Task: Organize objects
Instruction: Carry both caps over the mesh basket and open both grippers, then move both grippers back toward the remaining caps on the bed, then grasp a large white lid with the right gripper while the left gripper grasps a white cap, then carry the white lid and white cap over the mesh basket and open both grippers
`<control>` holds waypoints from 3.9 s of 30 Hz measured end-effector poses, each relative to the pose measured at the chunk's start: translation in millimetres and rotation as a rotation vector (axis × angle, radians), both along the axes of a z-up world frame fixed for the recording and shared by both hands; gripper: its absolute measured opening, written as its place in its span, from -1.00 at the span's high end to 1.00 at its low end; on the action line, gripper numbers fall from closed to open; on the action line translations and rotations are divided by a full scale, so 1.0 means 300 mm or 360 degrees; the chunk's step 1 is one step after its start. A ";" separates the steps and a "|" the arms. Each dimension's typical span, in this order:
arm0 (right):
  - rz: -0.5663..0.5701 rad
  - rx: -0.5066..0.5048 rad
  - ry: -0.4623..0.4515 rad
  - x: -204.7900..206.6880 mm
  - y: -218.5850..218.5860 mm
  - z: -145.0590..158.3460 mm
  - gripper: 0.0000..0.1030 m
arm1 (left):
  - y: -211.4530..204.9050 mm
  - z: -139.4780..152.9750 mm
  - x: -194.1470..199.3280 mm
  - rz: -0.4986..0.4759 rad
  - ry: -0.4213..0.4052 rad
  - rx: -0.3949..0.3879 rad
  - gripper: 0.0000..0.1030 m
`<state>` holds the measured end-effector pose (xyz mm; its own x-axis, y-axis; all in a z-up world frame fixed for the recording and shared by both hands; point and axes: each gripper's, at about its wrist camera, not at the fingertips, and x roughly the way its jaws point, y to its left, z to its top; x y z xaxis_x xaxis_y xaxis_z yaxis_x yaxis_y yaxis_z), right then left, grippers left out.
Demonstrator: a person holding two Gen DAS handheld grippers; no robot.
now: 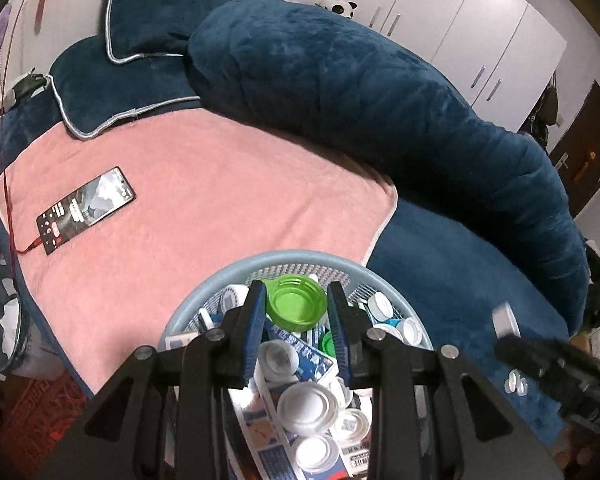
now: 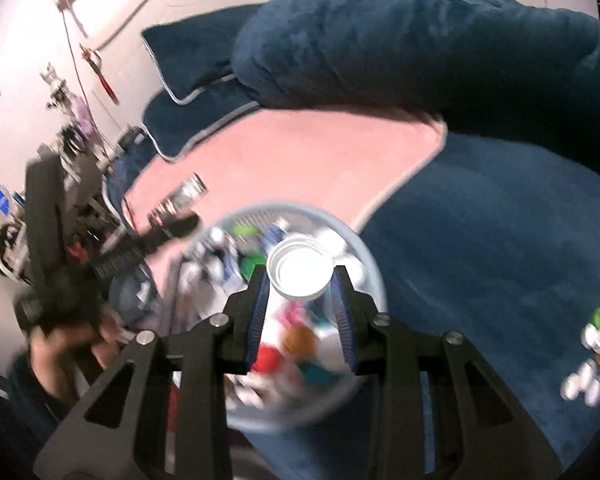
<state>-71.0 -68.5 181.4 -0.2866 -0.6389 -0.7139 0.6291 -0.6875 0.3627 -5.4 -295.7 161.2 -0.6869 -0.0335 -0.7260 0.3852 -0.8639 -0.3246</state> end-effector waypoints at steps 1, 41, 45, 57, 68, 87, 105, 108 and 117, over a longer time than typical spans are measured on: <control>0.0019 -0.0081 -0.0056 -0.019 -0.015 -0.006 0.35 | -0.001 -0.006 -0.009 -0.0006 -0.0002 0.0018 0.38; -0.0705 0.0395 -0.0008 -0.053 0.984 -0.084 -1.00 | 0.556 0.054 -0.125 -0.0485 -0.0188 -0.0387 -0.69; -0.0780 0.0429 -0.0033 -0.080 1.089 -0.103 -1.00 | 0.676 0.055 -0.166 -0.0607 -0.0190 -0.0428 -0.69; -0.1088 0.0303 -0.0285 -0.173 1.290 -0.295 -1.00 | 0.939 -0.002 -0.281 -0.0818 -0.0202 -0.0453 -0.69; -0.0781 0.0731 -0.0122 -0.177 1.138 -0.417 -0.97 | 1.117 -0.156 -0.353 -0.1026 -0.0309 -0.0440 -0.69; -0.0936 0.0486 -0.0356 -0.166 1.257 -0.429 0.21 | 1.348 -0.270 -0.349 -0.1303 -0.0250 -0.0416 -0.69; -0.1119 0.0338 -0.0398 -0.122 1.384 -0.387 0.21 | 1.481 -0.373 -0.403 -0.1393 -0.0303 -0.0322 0.40; -0.1114 0.0335 -0.0386 -0.120 1.384 -0.380 0.21 | 1.460 -0.340 -0.394 -0.1352 -0.0280 -0.0293 0.40; -0.1095 0.0344 -0.0344 -0.087 1.340 -0.350 0.21 | 1.317 -0.266 -0.364 -0.1176 -0.0269 -0.0318 0.40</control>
